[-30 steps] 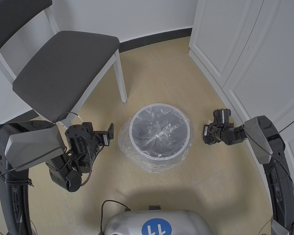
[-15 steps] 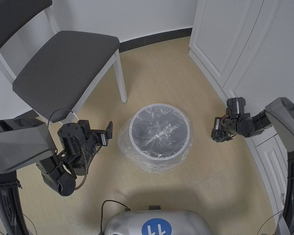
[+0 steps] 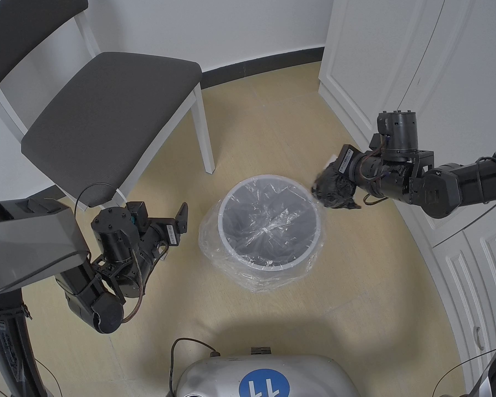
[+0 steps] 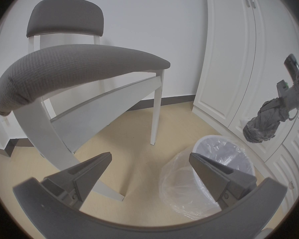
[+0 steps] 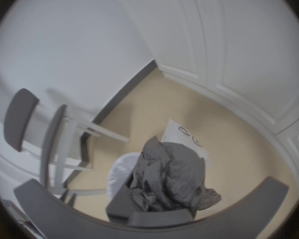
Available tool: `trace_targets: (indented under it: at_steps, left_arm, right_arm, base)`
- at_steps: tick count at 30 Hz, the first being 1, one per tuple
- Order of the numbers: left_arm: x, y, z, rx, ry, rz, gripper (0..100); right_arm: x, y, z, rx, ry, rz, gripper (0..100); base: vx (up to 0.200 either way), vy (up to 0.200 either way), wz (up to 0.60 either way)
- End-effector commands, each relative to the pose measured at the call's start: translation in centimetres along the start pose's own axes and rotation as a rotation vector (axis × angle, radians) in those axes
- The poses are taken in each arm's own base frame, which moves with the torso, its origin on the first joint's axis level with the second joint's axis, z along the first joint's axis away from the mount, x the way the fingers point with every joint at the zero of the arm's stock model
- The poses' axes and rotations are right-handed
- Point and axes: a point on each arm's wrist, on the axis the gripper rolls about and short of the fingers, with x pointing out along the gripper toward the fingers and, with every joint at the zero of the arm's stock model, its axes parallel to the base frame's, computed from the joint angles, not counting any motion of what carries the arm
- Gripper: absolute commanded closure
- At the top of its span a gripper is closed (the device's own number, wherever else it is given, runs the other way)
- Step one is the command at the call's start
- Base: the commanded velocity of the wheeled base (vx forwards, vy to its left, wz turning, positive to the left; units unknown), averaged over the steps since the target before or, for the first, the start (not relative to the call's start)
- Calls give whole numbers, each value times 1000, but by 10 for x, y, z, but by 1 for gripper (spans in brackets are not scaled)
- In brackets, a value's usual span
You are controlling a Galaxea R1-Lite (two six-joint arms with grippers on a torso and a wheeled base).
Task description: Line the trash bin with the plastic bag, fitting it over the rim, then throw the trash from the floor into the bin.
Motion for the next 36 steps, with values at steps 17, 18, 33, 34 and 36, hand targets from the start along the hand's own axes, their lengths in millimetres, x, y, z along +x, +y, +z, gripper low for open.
trace_targets:
  at_steps: [17, 18, 33, 34, 36]
  left_arm:
    - [-31, -25, 14, -20, -4, -110, 0]
    - [-32, -24, 16, -24, -10, -109, 0]
    - [-31, -21, 21, -23, -25, -99, 0]
    - [-31, -21, 21, -23, -25, -99, 0]
    - [-31, -21, 21, -23, -25, -99, 0]
  right_arm:
    - [9, 61, -66, 32, 139, 112, 100]
    - [14, 60, -69, 40, 139, 108, 100]
    - [49, 55, -110, 66, 190, 83, 100]
    - [52, 54, -113, 65, 190, 84, 100]
    - [58, 52, -119, 67, 188, 85, 100]
  base:
    - [0, 0, 0]
    - [0, 0, 0]
    - [0, 0, 0]
    - [0, 0, 0]
    - [0, 0, 0]
